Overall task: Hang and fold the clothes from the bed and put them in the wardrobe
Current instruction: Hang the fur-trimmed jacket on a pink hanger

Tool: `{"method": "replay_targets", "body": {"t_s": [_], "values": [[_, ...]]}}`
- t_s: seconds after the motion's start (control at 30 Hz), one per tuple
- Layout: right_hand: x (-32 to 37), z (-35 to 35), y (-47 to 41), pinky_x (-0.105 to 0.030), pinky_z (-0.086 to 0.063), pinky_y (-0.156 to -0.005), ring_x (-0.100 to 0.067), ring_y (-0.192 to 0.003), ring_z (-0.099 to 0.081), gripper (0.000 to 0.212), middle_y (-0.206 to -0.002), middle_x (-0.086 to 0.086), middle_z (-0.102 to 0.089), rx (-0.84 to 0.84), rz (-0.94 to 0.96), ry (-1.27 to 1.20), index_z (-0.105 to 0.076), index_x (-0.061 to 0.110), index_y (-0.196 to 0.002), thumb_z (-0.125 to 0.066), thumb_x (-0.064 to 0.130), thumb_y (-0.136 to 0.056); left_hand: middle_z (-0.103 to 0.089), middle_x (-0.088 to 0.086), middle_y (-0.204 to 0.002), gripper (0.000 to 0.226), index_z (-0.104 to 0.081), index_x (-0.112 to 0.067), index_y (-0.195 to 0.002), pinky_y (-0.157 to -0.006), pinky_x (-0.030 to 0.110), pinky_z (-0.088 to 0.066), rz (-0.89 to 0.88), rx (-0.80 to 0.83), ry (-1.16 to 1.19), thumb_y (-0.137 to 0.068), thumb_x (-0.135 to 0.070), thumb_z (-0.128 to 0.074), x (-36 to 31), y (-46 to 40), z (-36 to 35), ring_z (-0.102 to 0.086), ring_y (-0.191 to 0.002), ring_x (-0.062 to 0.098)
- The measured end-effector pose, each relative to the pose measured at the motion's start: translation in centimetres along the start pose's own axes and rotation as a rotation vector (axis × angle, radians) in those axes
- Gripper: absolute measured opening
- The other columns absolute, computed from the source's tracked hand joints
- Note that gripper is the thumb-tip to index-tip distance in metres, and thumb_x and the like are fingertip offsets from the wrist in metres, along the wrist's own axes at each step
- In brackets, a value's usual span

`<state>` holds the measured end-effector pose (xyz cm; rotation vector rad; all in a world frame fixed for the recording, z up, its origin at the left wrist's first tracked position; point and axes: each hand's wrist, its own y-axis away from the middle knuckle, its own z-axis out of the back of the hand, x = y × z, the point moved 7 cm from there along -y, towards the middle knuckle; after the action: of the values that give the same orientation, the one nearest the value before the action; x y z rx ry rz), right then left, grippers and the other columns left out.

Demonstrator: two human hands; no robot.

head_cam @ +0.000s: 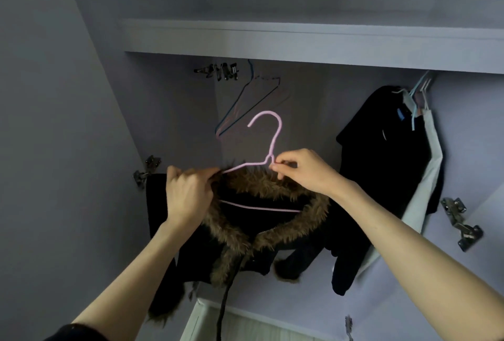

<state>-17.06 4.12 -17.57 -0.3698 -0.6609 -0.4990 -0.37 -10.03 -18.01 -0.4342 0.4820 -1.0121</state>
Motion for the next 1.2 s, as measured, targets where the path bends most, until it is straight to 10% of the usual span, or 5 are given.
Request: {"method": "replay_targets", "body": {"t_s": [0.23,0.63,0.77,1.2], "values": [[-2.6,1.8,1.2,-0.024,-0.042,-0.054,-0.009,-0.049,-0.048,0.024,-0.058,0.002,-0.053,0.107,-0.27,-0.186,-0.064,0.014,-0.072,-0.053,0.013,-0.094,-0.051,0.003,-0.133,0.044,-0.049,-0.016,-0.135,-0.088,0.041,-0.027,-0.095,0.092,0.06,-0.093,-0.026,-0.056,-2.7,-1.9,-2.7,-0.045,-0.116,0.03],[-12.0,4.9,4.8,-0.019,-0.032,-0.047,-0.012,-0.057,-0.052,0.025,-0.069,-0.006,-0.053,0.051,-0.761,-0.514,-0.063,0.003,-0.082,-0.041,-0.003,-0.091,-0.013,0.008,-0.157,0.055,-0.02,-0.008,-0.149,-0.115,0.042,-0.018,-0.383,0.119,0.104,-0.098,-0.014,-0.041,-11.7,-5.0,-3.9,-0.007,-0.146,0.022],[-13.2,7.2,3.8,-0.023,-0.043,-0.054,-0.018,-0.067,-0.056,0.03,-0.074,-0.009,-0.052,-0.003,-0.736,-0.742,-0.058,0.001,-0.092,-0.031,-0.011,-0.094,-0.003,0.008,-0.158,0.057,-0.014,-0.01,-0.15,-0.118,0.043,0.001,-0.445,-0.001,0.058,-0.099,-0.015,-0.039,-15.2,-8.2,-2.5,0.011,-0.143,0.023],[-19.8,14.0,-2.5,-0.037,-0.049,-0.082,-0.028,-0.096,-0.061,0.038,-0.105,-0.011,-0.062,-0.326,-0.477,-1.32,-0.045,0.008,-0.133,-0.04,-0.003,-0.097,0.002,0.012,-0.154,0.082,-0.014,-0.015,-0.149,-0.105,0.07,-0.008,-0.477,-0.263,-0.088,-0.084,-0.017,-0.063,-20.8,-15.4,-2.3,0.003,-0.141,0.037]]}}
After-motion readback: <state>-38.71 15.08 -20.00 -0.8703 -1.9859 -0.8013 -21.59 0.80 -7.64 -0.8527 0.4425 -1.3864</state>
